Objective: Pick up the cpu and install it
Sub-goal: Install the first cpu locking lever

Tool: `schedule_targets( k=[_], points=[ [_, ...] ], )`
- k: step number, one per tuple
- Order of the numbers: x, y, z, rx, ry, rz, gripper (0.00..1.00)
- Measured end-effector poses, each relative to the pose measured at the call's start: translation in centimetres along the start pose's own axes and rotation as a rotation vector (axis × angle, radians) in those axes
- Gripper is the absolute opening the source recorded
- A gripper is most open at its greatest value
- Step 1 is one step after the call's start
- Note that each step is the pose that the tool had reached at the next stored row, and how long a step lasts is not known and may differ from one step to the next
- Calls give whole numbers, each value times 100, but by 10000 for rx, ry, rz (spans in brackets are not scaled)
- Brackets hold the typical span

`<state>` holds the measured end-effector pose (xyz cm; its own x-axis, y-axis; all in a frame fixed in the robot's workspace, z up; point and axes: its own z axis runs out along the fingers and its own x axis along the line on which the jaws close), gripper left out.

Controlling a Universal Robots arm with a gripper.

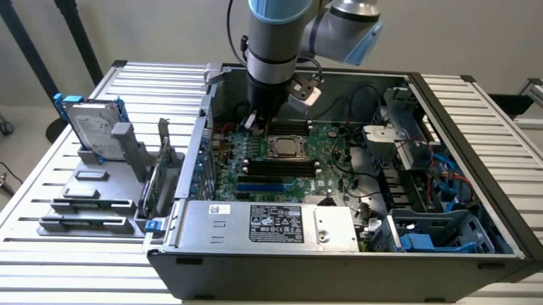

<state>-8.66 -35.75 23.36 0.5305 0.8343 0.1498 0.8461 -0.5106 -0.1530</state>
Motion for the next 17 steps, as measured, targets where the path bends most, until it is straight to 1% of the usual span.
schedule_targets(
  k=[3,11,13,15,17],
  points=[
    [22,-14,5,38,-56,-287,11],
    [37,-24,6,164,-255,-1304,11],
    [38,-24,5,186,-304,-1563,11],
    [38,-24,5,183,-335,-1816,11],
    [38,-24,5,153,-355,-2062,11]
  ],
)
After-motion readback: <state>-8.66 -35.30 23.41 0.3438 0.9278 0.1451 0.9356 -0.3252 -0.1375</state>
